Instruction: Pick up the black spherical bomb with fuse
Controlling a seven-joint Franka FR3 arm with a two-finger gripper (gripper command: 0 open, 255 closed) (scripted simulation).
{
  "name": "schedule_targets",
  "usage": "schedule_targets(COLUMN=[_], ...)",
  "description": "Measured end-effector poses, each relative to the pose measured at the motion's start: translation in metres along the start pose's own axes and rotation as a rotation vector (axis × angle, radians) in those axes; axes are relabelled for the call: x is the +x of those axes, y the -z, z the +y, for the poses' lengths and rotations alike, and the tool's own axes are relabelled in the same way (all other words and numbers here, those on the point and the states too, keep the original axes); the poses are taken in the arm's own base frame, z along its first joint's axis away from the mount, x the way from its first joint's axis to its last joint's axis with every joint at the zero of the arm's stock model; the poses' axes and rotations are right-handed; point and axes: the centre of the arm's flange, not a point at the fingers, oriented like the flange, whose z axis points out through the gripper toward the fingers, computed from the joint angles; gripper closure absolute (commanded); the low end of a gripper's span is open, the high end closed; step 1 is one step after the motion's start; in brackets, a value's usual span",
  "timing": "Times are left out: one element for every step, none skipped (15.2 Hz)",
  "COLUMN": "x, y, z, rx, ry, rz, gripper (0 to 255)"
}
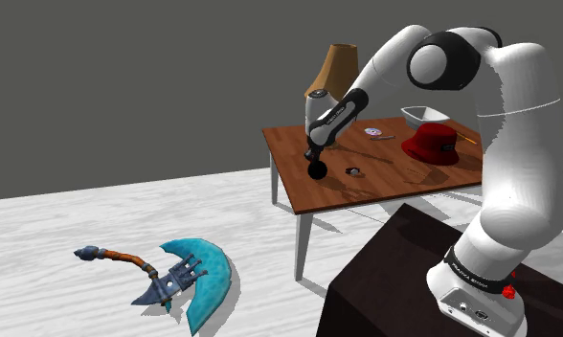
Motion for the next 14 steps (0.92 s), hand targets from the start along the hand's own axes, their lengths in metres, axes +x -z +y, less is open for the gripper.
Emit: schedule_targets(x=[0.000, 0.000, 0.000, 0.000, 0.000, 0.000, 0.000, 0.000, 0.000, 0.001, 0.001, 0.002, 0.002, 0.001], y=[0.000, 0.000, 0.000, 0.000, 0.000, 0.000, 0.000, 0.002, 0.005, 0.009, 0.014, 0.020, 0.025, 0.030], z=[0.000, 0.000, 0.000, 0.000, 0.000, 0.000, 0.000, 0.001, 0.002, 0.003, 0.005, 0.006, 0.007, 0.008], rx=[0.000, 0.000, 0.000, 0.000, 0.000, 0.000, 0.000, 0.000, 0.000, 0.000, 0.000, 0.000, 0.000, 0.000], ry=[0.000, 0.000, 0.000, 0.000, 0.000, 0.000, 0.000, 0.000, 0.000, 0.000, 0.000, 0.000, 0.000, 0.000], rz=[0.000, 0.000, 0.001, 0.001, 0.001, 0.001, 0.001, 0.000, 0.000, -0.001, -0.001, 0.000, 0.000, -0.001], gripper=[255, 255, 255, 255, 255, 255, 255, 255, 255, 255, 255, 255, 255, 255])
